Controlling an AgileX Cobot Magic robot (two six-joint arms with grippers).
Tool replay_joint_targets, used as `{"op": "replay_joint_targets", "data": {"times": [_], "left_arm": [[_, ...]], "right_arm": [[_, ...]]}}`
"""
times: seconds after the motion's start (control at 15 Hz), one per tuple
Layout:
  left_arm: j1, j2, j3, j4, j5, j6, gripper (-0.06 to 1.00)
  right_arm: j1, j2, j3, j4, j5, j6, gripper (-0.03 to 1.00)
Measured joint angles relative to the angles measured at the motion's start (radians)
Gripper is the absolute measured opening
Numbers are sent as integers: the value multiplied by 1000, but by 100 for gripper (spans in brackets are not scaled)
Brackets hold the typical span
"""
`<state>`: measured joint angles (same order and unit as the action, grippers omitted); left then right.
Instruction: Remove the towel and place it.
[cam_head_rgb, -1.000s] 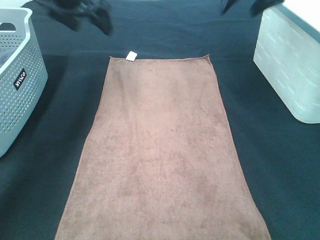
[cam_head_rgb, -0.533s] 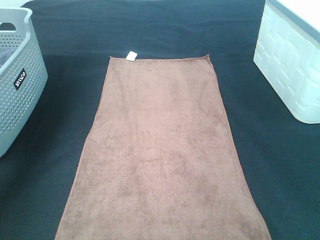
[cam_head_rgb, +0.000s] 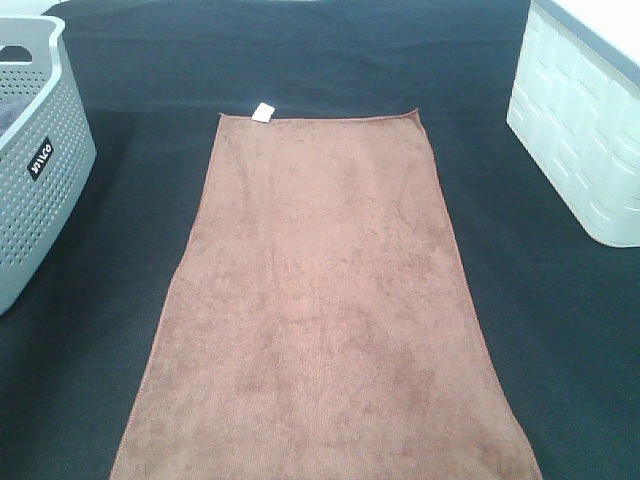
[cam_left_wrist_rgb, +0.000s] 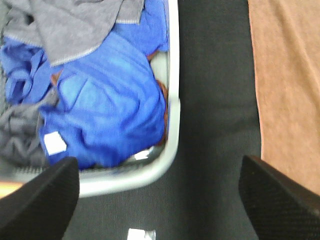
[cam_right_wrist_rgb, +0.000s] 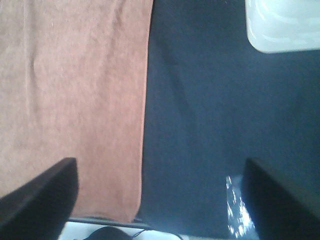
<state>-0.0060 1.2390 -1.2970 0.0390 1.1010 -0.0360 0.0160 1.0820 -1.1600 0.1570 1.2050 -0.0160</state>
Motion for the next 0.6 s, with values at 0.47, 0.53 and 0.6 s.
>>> {"op": "replay_joint_targets", "data": {"times": [0.47, 0.53, 0.6], "left_arm": [[0, -588, 474, 44, -82, -18, 81], [0, -658, 526, 47, -94, -18, 81], [0, -719, 577, 47, -106, -18, 81]], "right_arm": [[0, -594, 332, -264, 16, 107, 90], [0, -654, 371, -265, 16, 105, 90], [0, -720, 405, -264, 9, 93, 90]]}}
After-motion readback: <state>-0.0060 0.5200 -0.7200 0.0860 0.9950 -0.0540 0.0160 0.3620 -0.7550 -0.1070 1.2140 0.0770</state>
